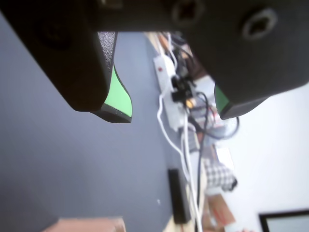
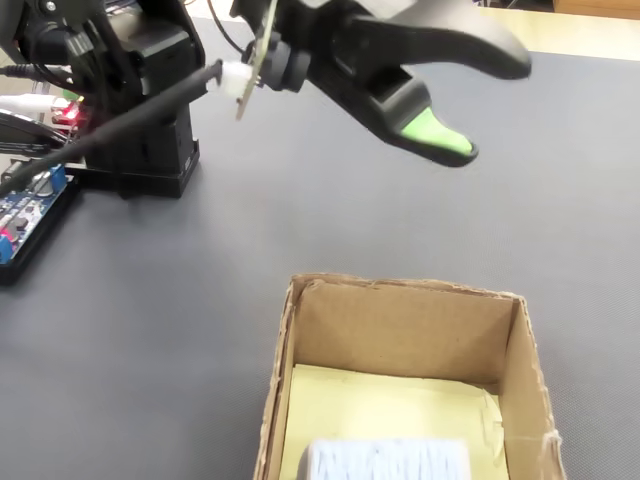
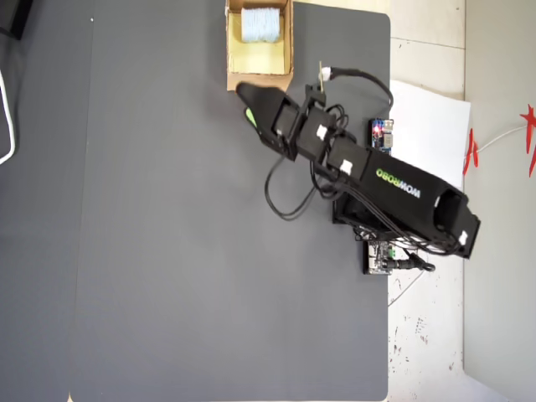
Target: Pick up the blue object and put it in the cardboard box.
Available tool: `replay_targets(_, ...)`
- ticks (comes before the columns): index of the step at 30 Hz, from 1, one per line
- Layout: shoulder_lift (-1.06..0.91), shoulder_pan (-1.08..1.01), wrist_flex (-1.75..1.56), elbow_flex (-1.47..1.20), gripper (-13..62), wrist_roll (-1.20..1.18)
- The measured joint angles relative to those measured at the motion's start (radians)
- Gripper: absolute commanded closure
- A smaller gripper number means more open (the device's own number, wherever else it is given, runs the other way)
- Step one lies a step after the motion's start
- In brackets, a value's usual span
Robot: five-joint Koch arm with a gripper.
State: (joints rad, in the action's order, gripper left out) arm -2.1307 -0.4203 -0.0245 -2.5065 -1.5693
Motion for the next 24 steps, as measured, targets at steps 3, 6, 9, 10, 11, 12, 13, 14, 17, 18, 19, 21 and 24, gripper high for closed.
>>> replay_targets(3, -0.064, 0.072, 0.0, -0.092, 15.1, -0.003)
replay_targets(6, -0.135, 0.133, -0.002, -0.176, 15.1, -0.003)
replay_targets(9, -0.149, 0.181, -0.005, -0.256, 15.2, -0.005)
replay_targets(10, -0.149, 0.192, -0.005, -0.278, 15.2, -0.006)
replay_targets(11, -0.149, 0.199, -0.005, -0.299, 15.2, -0.008)
replay_targets(12, -0.149, 0.206, -0.005, -0.316, 15.2, -0.008)
replay_targets(13, -0.149, 0.209, -0.006, -0.333, 15.2, -0.008)
replay_targets(14, -0.149, 0.213, -0.006, -0.353, 15.2, -0.008)
replay_targets(17, -0.149, 0.233, -0.009, -0.426, 15.2, -0.008)
replay_targets(18, -0.149, 0.244, -0.017, -0.451, 15.2, -0.008)
replay_targets(19, -0.149, 0.253, -0.025, -0.474, 15.2, -0.008)
replay_targets(21, -0.149, 0.27, -0.035, -0.518, 15.2, -0.006)
replay_targets(24, -0.149, 0.279, -0.071, -0.555, 15.2, -0.009)
